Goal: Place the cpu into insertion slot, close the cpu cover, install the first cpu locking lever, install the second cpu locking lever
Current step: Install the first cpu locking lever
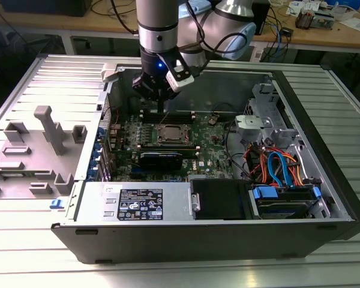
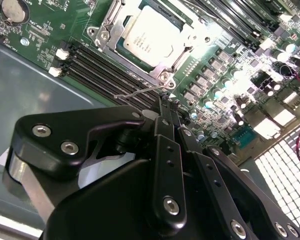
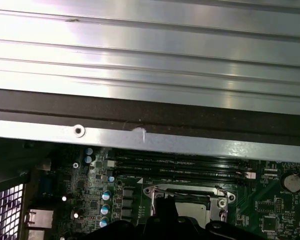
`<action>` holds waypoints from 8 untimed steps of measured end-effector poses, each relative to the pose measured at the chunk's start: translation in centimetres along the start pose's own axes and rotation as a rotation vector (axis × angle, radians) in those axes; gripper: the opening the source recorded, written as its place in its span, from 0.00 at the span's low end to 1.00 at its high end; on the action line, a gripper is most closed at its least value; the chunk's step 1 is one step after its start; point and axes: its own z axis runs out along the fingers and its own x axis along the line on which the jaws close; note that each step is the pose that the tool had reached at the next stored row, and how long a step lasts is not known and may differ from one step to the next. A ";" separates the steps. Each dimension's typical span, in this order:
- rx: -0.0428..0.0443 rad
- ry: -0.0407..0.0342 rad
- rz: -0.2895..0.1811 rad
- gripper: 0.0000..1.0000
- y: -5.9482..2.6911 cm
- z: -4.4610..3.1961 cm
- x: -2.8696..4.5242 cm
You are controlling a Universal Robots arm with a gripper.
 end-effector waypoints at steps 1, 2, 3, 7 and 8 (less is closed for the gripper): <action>0.0000 -0.0001 0.000 0.11 -0.01 0.16 -0.05; 0.0000 -0.0001 0.000 0.11 -0.01 0.23 -0.09; 0.0001 0.0000 0.000 0.11 -0.01 0.28 -0.17; 0.0000 -0.0001 0.000 0.11 0.03 0.43 -0.60; 0.0000 -0.0001 0.000 0.11 0.04 0.46 -0.70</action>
